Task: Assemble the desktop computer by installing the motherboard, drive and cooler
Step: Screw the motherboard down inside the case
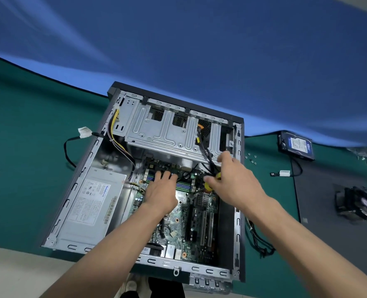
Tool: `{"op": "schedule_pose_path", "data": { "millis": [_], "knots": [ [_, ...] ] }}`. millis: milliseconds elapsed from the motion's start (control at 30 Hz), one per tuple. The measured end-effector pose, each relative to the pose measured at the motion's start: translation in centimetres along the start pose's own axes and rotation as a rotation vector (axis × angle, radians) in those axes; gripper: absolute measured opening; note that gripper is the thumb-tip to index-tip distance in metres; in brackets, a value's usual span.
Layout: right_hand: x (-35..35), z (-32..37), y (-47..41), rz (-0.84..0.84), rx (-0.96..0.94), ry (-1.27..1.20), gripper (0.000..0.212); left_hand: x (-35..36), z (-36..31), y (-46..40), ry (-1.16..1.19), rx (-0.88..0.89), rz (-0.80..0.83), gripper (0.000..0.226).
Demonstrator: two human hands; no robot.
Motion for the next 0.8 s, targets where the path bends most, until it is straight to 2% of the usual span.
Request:
{"op": "schedule_pose_path", "data": {
  "millis": [67,133,200,300,400,467,567,667,800],
  "knots": [
    [-0.1,0.1,0.1,0.071,-0.014,-0.059,0.035,0.0,0.0,0.0,0.006,-0.003,-0.002,0.066],
    [0.1,0.1,0.4,0.028,-0.021,-0.010,0.022,0.2,0.0,0.0,0.013,0.001,-0.005,0.065],
    [0.2,0.2,0.5,-0.058,-0.005,0.029,0.027,0.2,0.0,0.0,0.018,-0.001,-0.013,0.064],
    [0.2,0.3,0.6,-0.040,-0.026,-0.005,0.043,0.2,0.0,-0.1,0.023,-0.002,-0.022,0.064],
    [0.3,0.2,0.7,-0.066,-0.021,0.005,0.026,0.2,0.1,-0.1,0.032,-0.004,-0.029,0.065],
    [0.3,0.2,0.9,-0.096,0.002,0.019,0.029,0.2,0.0,0.0,0.035,-0.005,-0.031,0.065],
    [0.5,0.7,1.3,-0.028,-0.060,0.016,0.035,0.1,0.1,-0.1,0.053,-0.007,-0.030,0.063],
    [0.9,1.0,1.7,-0.084,-0.063,0.034,0.027,0.0,0.3,-0.2,0.077,-0.011,-0.025,0.063],
    [0.8,1.3,1.6,-0.054,-0.037,-0.006,0.031,-0.2,0.2,0.0,0.086,-0.016,-0.010,0.063]
  ]
}}
Point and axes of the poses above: each hand's wrist, its own y-axis away from the middle knuckle, its own x-axis out of the palm, z = x × y, the point moved 2 cm from there along -y, towards the middle knuckle, and after that the axes turned 3 degrees about -z, right-handed, at the moved point
